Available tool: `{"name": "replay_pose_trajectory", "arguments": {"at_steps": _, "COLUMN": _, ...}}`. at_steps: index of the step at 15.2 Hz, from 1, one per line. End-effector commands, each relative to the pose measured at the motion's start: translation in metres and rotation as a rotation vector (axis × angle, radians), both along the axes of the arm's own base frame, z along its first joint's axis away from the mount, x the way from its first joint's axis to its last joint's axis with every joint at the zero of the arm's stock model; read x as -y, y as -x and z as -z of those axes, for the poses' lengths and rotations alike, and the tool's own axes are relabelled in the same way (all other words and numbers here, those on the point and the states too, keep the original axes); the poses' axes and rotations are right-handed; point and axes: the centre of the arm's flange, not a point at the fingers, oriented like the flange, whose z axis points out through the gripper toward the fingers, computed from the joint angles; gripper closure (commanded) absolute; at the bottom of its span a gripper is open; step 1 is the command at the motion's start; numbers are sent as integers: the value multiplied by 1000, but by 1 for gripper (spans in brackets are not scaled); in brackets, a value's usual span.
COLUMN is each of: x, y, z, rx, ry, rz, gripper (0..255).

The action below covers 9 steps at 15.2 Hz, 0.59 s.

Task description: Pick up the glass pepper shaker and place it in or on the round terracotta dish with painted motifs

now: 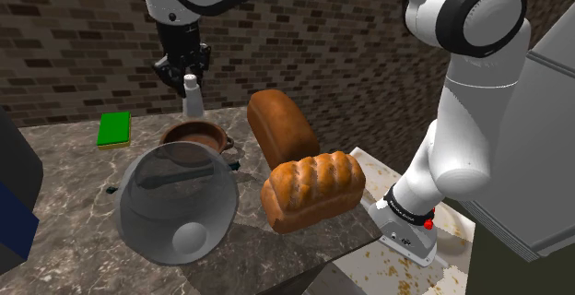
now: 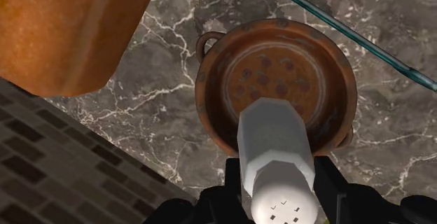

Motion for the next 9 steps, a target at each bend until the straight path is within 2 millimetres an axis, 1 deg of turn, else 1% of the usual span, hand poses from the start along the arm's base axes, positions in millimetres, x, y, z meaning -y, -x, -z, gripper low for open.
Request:
{"name": "replay_pose_trajectory", "arguments": {"at_steps": 1, "x": -3, "y": 0, "z": 9, "rx": 0, "ry": 0, "rz": 2, "gripper": 255}}
{"name": "replay_pose_trajectory", "arguments": {"at_steps": 9, "x": -3, "y": 0, "z": 51, "rx": 0, "ry": 0, "rz": 2, "gripper": 255}}
